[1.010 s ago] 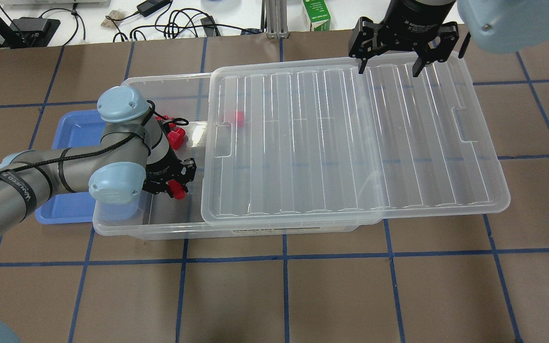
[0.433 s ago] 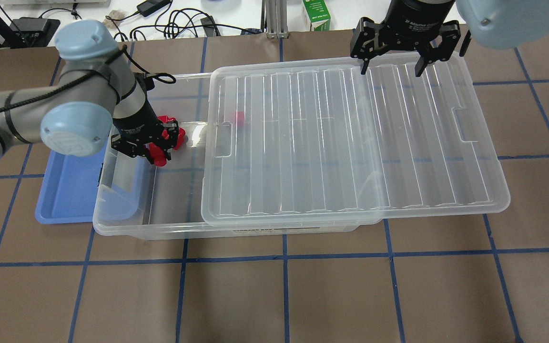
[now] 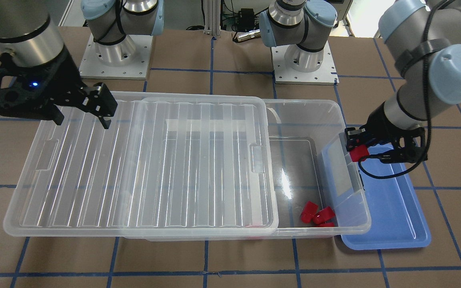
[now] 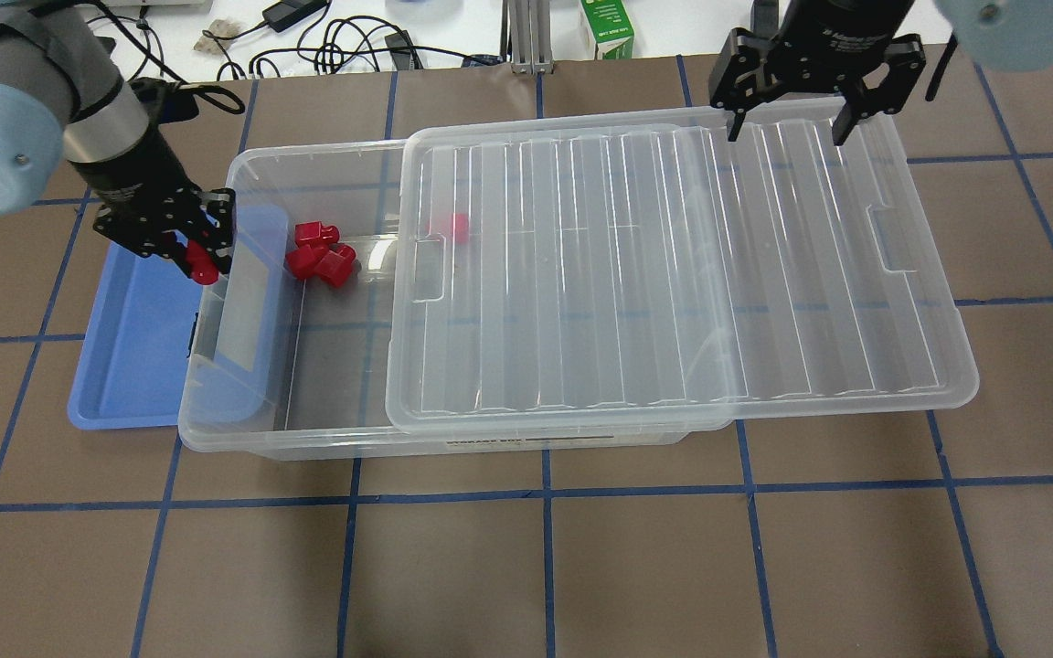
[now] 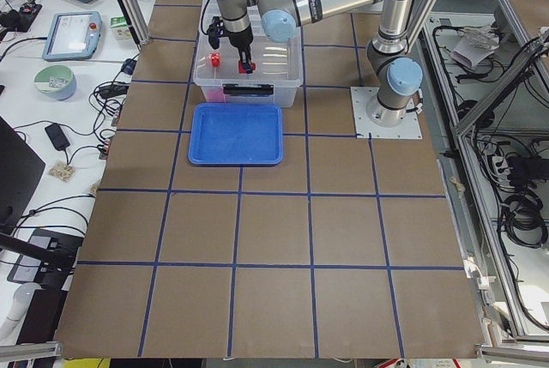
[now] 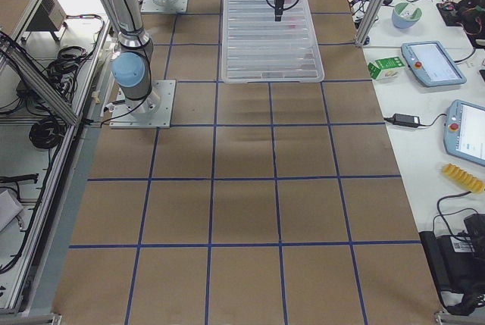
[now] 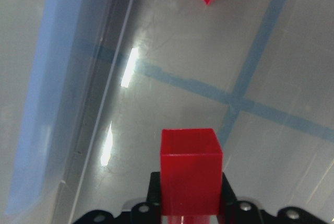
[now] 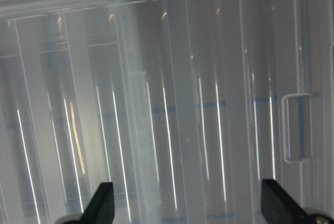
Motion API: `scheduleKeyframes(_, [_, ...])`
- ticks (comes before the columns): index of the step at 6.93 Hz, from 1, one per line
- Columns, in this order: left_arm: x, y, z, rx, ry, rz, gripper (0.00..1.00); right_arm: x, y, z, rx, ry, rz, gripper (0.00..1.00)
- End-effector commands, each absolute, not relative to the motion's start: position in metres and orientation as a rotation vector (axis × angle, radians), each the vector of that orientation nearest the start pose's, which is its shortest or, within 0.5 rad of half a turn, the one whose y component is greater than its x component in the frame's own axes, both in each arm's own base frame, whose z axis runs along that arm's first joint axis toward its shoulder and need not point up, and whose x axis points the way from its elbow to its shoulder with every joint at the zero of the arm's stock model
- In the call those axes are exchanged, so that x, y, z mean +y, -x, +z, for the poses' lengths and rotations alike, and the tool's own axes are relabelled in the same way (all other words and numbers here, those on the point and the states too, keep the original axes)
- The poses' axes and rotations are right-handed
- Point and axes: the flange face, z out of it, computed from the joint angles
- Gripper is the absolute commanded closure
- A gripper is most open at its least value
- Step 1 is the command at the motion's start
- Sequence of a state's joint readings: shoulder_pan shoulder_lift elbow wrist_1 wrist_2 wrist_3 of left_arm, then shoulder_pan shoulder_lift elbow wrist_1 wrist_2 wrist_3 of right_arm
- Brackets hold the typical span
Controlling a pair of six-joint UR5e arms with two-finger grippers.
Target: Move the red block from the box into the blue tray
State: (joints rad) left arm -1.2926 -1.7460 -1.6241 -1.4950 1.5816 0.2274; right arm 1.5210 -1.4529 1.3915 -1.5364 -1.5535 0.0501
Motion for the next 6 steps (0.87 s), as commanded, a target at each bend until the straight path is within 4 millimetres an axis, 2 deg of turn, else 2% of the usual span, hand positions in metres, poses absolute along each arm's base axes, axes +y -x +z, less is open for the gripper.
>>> scheduleKeyframes(1, [-0.555, -0.088, 0.351, 3.197, -0.077, 0.304, 1.00, -0.546, -0.006, 0.522, 3.127, -0.130, -0.006, 0.00])
scheduleKeyframes(2, [-0.565, -0.102, 0.322, 3.195, -0.080, 0.274, 1.00, -0.545, 0.043, 0.515, 3.132, -0.094, 0.016, 0.00])
scheduleKeyframes(3, [-0.571, -0.105, 0.285, 3.185, -0.065, 0.234, 1.00, -0.539, 0.080, 0.491, 3.145, 0.071, 0.055, 0.00])
scheduleKeyframes(4, [-0.572, -0.107, 0.253, 3.169, -0.077, 0.168, 1.00, -0.541, 0.103, 0.459, 3.164, 0.046, -0.003, 0.00])
scheduleKeyframes(5, [-0.569, -0.114, 0.229, 3.149, -0.062, 0.206, 1.00, -0.534, 0.107, 0.417, 3.159, 0.044, 0.016, 0.00])
scheduleKeyframes(6, [-0.568, -0.128, 0.215, 3.127, -0.038, 0.219, 1.00, -0.527, 0.106, 0.394, 3.197, 0.055, -0.021, 0.00])
